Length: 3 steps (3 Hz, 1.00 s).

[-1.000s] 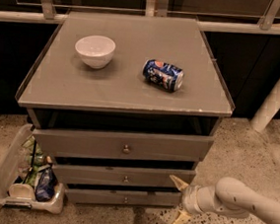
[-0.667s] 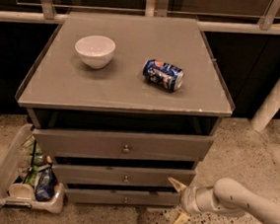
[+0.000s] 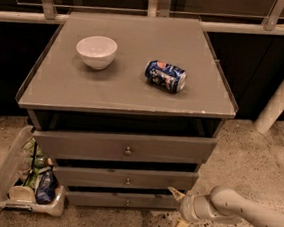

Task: Open bottom drawer

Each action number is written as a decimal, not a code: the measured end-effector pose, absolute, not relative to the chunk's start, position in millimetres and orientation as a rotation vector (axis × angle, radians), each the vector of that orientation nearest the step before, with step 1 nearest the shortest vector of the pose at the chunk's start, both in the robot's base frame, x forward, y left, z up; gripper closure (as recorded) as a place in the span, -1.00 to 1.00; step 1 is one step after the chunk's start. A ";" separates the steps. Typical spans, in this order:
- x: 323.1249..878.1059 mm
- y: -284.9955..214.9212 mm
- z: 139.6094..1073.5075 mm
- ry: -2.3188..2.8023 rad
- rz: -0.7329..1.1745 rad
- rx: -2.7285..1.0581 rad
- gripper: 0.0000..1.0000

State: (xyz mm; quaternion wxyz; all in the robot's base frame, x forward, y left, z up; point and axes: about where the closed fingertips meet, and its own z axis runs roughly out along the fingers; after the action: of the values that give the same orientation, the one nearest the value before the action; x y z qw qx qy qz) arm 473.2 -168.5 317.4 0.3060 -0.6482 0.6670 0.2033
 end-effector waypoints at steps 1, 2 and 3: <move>472.9 -168.1 317.1 1.766 0.539 -1.715 -1.00; 470.8 -160.2 295.4 1.783 0.590 -1.703 -1.00; 471.2 -153.2 262.9 1.811 0.631 -1.692 -1.00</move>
Offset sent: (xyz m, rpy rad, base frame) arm -0.0037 0.0164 -0.0536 0.0415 0.0951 -0.0067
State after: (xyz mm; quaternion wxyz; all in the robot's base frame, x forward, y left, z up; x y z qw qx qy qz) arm 471.2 -153.2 262.9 0.2879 -0.6336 0.6781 0.2363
